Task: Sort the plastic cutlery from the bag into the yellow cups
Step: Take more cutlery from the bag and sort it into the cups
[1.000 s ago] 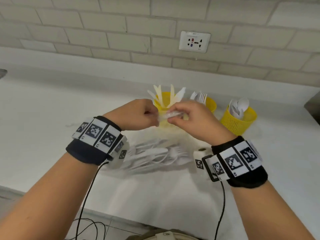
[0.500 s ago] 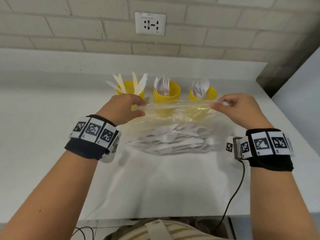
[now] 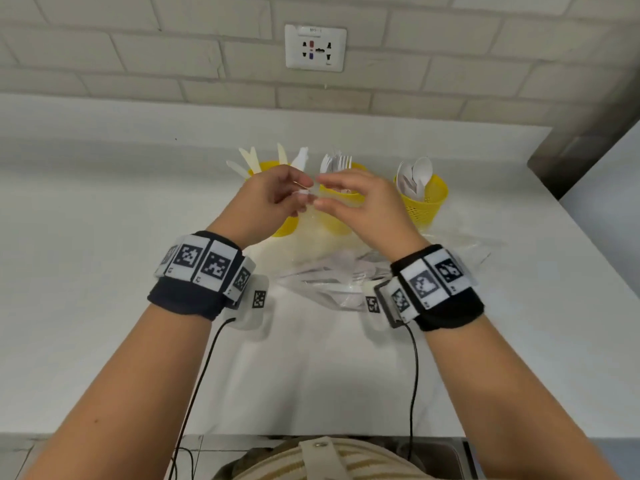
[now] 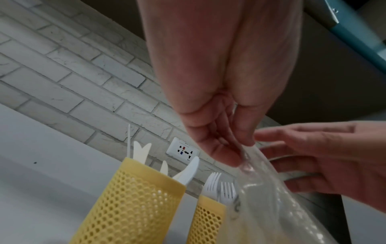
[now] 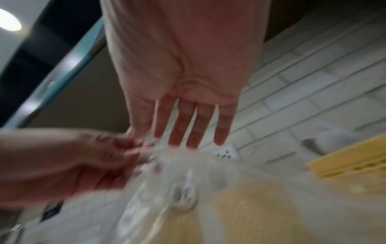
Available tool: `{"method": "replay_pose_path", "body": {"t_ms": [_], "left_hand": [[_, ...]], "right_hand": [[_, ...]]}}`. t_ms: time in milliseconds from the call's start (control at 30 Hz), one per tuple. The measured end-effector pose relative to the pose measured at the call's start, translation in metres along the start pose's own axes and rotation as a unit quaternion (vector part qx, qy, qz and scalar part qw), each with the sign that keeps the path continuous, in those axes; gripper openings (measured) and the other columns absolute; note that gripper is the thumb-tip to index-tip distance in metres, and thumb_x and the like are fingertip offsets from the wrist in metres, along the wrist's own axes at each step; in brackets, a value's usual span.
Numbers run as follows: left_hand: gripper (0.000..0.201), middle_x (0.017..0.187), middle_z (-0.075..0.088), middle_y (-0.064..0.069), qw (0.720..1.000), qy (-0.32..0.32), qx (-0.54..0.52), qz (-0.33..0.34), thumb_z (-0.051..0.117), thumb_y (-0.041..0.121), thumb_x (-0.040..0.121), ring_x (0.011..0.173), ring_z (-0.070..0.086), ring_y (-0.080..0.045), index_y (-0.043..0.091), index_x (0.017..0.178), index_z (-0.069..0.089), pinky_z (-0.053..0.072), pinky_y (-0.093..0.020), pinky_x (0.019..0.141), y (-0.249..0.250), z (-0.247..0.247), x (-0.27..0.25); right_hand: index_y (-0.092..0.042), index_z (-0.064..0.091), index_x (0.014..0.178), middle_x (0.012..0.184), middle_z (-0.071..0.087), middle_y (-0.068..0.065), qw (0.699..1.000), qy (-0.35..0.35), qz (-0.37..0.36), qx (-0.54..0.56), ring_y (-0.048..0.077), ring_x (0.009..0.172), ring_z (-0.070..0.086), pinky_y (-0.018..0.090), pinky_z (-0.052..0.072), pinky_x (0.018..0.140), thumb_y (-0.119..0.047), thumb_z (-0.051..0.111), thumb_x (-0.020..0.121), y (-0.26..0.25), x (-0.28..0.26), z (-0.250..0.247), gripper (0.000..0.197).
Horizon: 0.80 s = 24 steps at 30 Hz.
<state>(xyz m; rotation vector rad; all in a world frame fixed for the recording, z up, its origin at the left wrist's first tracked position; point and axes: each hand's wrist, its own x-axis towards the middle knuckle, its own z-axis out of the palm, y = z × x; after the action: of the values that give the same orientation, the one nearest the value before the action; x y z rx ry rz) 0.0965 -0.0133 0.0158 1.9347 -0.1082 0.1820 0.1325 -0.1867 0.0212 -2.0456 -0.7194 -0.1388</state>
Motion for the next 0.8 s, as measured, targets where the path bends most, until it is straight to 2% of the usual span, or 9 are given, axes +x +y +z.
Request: {"method": "replay_pose_path", "body": {"t_ms": [100,200,267,367,467,567,667,800], "left_hand": [[0.024,0.070,0.066,-0.004,1.000,0.011,-0.007,0.008,0.051,-0.002,0.094,0.059,0.060,-0.007,0.022,0.088,0.049,0.049,-0.020,0.067,-0.002,-0.002,-0.001],[0.025,0.055,0.066,0.004,0.999,0.043,-0.014,0.008,0.053,-0.001,0.093,0.054,0.061,-0.010,0.021,0.085,0.047,0.050,-0.024,0.065,-0.008,-0.004,-0.001],[0.024,0.055,0.068,0.006,0.999,0.036,-0.014,0.012,0.055,-0.001,0.093,0.053,0.061,-0.009,0.020,0.082,0.048,0.051,-0.022,0.062,-0.008,-0.001,-0.001],[0.025,0.057,0.069,0.009,0.998,0.045,-0.023,0.021,0.052,-0.004,0.093,0.052,0.059,-0.007,0.019,0.082,0.048,0.050,-0.018,0.060,-0.008,0.003,-0.002],[0.027,0.060,0.071,0.014,0.993,0.109,-0.030,0.024,0.048,-0.006,0.094,0.052,0.059,-0.004,0.020,0.086,0.051,0.051,-0.016,0.060,-0.011,-0.010,-0.001],[0.029,0.059,0.070,0.017,0.988,0.155,-0.009,0.010,0.050,-0.005,0.093,0.052,0.060,0.000,0.020,0.079,0.055,0.053,-0.018,0.062,-0.019,-0.030,0.000],[0.029,0.061,0.070,0.017,0.984,0.177,0.013,-0.001,0.050,-0.001,0.093,0.053,0.061,-0.003,0.022,0.076,0.055,0.054,-0.024,0.065,-0.027,-0.037,0.000],[0.028,0.060,0.070,0.017,0.982,0.187,0.029,-0.008,0.048,0.001,0.094,0.054,0.060,-0.003,0.022,0.077,0.055,0.054,-0.021,0.062,-0.031,-0.037,0.001]], "right_hand": [[-0.025,0.074,0.098,0.082,0.065,-0.007,0.999,0.034,0.003,0.028,0.004,0.077,0.057,0.015,0.043,0.077,-0.029,0.076,0.075,-0.008,0.008,0.016,0.024],[-0.020,0.077,0.088,0.073,0.068,-0.003,0.998,0.042,0.021,0.029,0.010,0.067,0.058,0.030,0.049,0.071,-0.030,0.077,0.073,-0.011,0.013,0.021,0.018],[-0.020,0.076,0.084,0.070,0.070,-0.004,0.999,0.022,0.034,0.025,0.014,0.068,0.061,0.034,0.051,0.071,-0.028,0.075,0.075,-0.009,0.012,0.020,0.012],[-0.018,0.073,0.083,0.082,0.072,-0.002,0.998,0.005,0.045,-0.042,0.014,0.077,0.062,0.034,0.051,0.078,-0.022,0.069,0.080,0.000,0.009,0.009,0.006],[-0.017,0.071,0.091,0.096,0.072,0.000,0.988,0.016,0.083,-0.132,0.019,0.090,0.063,0.033,0.048,0.084,-0.021,0.064,0.085,0.023,0.000,-0.018,0.010],[-0.019,0.069,0.092,0.102,0.071,0.001,0.968,0.035,0.148,-0.197,0.022,0.097,0.063,0.030,0.044,0.084,-0.021,0.061,0.087,0.054,-0.015,-0.057,0.010],[-0.020,0.068,0.092,0.103,0.070,0.002,0.954,0.071,0.196,-0.214,0.023,0.100,0.062,0.031,0.043,0.086,-0.022,0.061,0.087,0.074,-0.031,-0.087,0.009],[-0.017,0.067,0.093,0.101,0.068,0.002,0.944,0.112,0.225,-0.216,0.019,0.093,0.059,0.029,0.041,0.083,-0.018,0.058,0.089,0.083,-0.046,-0.114,0.009]]}}
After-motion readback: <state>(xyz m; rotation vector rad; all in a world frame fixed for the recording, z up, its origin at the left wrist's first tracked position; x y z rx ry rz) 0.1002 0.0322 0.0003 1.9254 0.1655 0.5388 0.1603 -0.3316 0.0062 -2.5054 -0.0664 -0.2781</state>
